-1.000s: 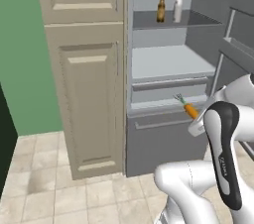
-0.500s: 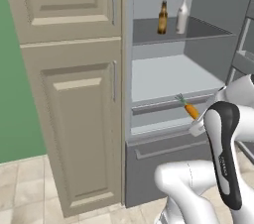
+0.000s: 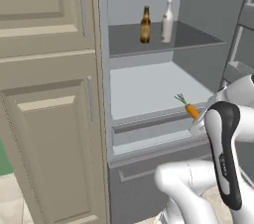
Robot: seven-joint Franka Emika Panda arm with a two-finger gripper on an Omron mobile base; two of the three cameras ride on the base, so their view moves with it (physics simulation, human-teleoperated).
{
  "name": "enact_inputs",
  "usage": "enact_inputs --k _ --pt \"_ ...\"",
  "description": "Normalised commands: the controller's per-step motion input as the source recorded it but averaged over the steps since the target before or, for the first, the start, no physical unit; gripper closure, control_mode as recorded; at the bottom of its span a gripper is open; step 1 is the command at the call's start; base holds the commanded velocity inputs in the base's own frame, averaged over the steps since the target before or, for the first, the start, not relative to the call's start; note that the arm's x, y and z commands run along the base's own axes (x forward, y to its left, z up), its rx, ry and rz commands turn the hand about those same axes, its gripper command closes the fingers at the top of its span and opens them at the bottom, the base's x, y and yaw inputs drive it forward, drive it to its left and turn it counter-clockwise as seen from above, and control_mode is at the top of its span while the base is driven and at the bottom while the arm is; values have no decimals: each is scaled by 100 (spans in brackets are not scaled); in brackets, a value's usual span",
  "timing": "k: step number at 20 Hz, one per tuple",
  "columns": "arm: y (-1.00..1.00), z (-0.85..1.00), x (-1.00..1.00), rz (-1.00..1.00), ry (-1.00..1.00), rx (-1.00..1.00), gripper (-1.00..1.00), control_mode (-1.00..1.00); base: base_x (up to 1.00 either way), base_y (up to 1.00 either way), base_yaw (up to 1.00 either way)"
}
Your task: Place the liquor and beer on the top shelf of the fridge to keep them out of children's reach, and place the carrot on lower shelves for easy access.
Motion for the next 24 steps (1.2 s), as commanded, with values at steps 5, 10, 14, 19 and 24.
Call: enact_inputs --k 5,10,14,19,24 --pt "0 0 0 0 0 0 100 100 46 -12 -3" --pt "0 0 0 0 0 0 100 100 52 0 0" --pt "0 0 0 0 0 0 100 100 54 0 0" --pt "-3 -12 1 0 0 0 100 -100 15 -8 0" --pt "-11 -59 21 0 -2 0 100 -100 0 0 0"
